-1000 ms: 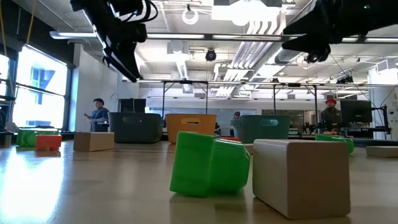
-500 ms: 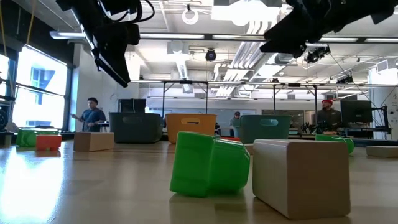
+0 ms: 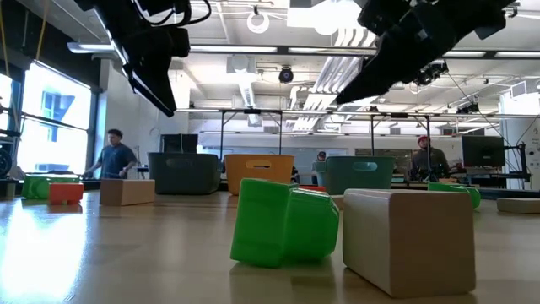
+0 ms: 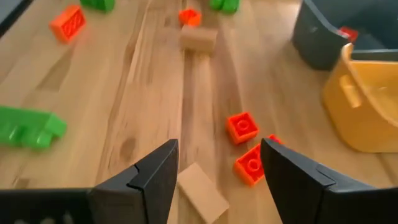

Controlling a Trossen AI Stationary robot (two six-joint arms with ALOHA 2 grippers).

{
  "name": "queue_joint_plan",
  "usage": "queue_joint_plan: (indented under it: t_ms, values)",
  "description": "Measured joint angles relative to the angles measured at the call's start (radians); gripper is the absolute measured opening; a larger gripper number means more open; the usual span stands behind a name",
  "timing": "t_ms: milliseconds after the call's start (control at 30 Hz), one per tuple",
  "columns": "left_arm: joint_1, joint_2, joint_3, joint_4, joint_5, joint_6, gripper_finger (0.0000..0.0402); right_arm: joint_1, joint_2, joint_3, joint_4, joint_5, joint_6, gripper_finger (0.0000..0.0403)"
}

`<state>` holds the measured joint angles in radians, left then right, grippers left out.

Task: Sort & place blocks by color
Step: Put the brown block into the green bin

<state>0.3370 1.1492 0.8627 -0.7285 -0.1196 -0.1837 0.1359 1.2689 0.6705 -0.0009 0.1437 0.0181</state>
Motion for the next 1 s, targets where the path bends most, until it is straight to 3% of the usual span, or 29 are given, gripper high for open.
queue_joint_plan:
  t_ms: [433,1000]
  values:
    - [0.000,0.000,0.000,0.001,0.000,0.002,0.0209,0.000,0.215,0.093,-0.027,-0.045,-0.053,0.0216]
    - [0.000,0.001,0.000,0.001,0.000,0.000,0.0209,-0.031,0.442,0.289,-0.290,-0.052,-0.114,0.0216]
